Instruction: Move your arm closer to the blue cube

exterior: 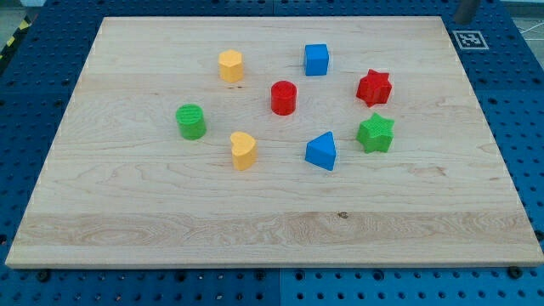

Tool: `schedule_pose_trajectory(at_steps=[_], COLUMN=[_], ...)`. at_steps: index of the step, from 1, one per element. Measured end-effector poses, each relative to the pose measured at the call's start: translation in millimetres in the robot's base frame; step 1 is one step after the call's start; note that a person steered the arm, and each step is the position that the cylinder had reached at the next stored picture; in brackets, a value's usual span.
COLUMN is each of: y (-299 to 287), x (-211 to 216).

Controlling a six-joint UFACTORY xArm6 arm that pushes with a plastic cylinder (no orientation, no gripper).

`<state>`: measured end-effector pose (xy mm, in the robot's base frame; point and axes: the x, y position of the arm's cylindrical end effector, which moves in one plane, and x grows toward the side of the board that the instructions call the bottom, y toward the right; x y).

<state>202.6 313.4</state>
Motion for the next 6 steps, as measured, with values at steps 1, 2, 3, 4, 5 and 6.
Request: schedule_pose_trajectory(at_steps=[1, 2, 3, 4, 5, 6], y=[-24.5, -44.4, -80.2, -113.5, -138.0, -139.3], x=[6.5, 35.8, 48.4, 66.2, 77.5, 80.2])
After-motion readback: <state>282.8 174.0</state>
